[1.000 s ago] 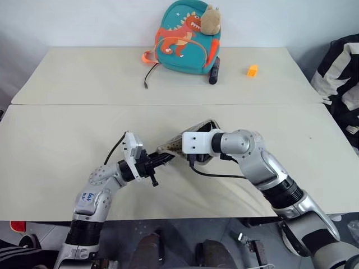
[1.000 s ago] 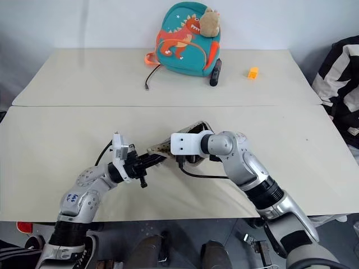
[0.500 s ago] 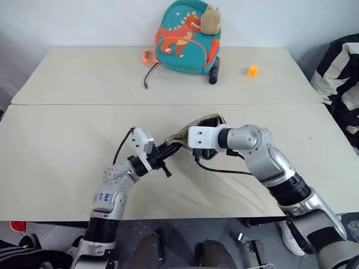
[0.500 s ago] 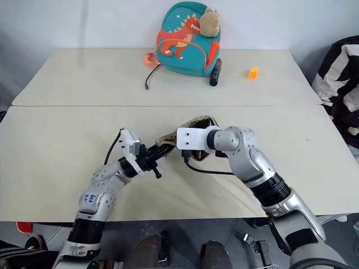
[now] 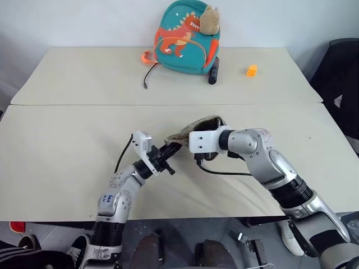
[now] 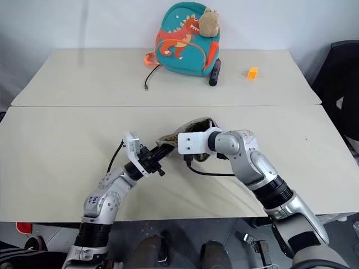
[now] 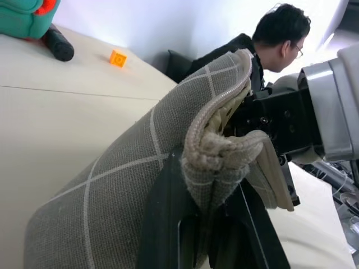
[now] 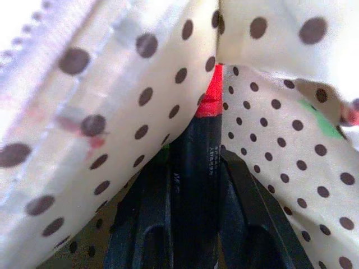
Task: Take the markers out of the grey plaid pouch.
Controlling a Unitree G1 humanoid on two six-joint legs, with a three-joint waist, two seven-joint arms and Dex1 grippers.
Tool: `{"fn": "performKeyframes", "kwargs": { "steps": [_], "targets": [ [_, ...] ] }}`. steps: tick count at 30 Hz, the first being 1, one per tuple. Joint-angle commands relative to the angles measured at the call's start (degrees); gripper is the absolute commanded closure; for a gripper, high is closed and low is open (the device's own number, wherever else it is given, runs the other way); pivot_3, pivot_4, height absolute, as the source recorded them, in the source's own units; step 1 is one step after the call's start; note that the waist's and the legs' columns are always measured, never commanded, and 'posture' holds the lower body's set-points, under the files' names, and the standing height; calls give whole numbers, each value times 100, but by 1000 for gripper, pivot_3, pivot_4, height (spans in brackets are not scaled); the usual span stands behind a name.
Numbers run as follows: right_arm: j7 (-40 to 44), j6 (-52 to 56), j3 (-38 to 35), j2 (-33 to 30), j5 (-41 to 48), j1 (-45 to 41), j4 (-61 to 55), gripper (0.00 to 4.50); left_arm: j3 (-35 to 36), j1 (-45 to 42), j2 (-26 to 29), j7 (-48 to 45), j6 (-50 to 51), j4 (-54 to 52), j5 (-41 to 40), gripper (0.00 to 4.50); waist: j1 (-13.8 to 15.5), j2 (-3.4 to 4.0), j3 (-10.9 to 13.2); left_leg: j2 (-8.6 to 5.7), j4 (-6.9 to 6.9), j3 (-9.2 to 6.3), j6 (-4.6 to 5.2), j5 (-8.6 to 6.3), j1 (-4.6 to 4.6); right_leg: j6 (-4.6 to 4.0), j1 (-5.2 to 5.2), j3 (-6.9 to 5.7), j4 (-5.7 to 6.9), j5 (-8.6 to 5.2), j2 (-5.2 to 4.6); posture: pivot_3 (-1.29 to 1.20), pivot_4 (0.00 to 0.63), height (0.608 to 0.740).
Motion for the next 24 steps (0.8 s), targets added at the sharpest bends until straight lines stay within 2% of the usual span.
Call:
{"fn": "performKeyframes", "kwargs": {
  "steps": [1, 6, 9, 11, 15, 20, 24],
  "targets": [
    [212, -290, -35, -90, 128, -75, -198, 3800, -5, -5, 413, -60, -322, -216, 431, 4500, 0, 0, 0, 0, -1, 0, 0, 0, 0, 0, 0, 0, -1, 0, 0, 0, 150, 740],
    [237, -235, -361, -214, 274, -357, 2, 3800, -26, -111, 623, -108, -372, -163, 532, 4500, 6, 0, 0, -1, -1, 1, 0, 0, -1, 0, 1, 0, -3, 0, 3, 0, 150, 740],
    [849, 937, -624, 156, 1244, -156, -434, 3800, -794, -118, 1291, -852, -1471, -77, 1599, 4500, 7, 0, 0, 4, -1, -1, -1, 0, 0, 0, 3, -1, -8, 0, 4, 0, 150, 740],
    [1234, 1115, -551, 115, 1540, -43, -645, 3800, -978, -136, 1460, -1058, -1829, 18, 1793, 4500, 9, 0, 0, 3, -12, 0, -4, -1, 2, -1, 3, -2, -12, 1, 5, 0, 150, 740],
    [754, 1691, -857, 457, 1690, -138, -565, 3800, -1177, -151, 1755, -1329, -2907, 427, 2328, 4500, -4, 0, 0, 0, -20, 2, -1, -2, -1, -1, 2, -3, -27, 1, 2, 0, 150, 740],
    [699, 2071, -812, 410, 1832, -12, -684, 3800, -1044, -79, 1626, -1108, -3017, 538, 2272, 4500, -14, 0, 0, 1, -29, 2, -3, -2, 0, -1, -4, -3, -23, 1, -2, 0, 150, 740],
    [809, 1516, -739, 128, 1888, 85, -729, 3800, -615, -117, 1282, -755, -2444, 504, 1660, 4500, -3, 0, 0, 0, -27, 2, -2, -2, 0, -1, -5, -3, -17, 1, -4, 0, 150, 740]
  ]
}}
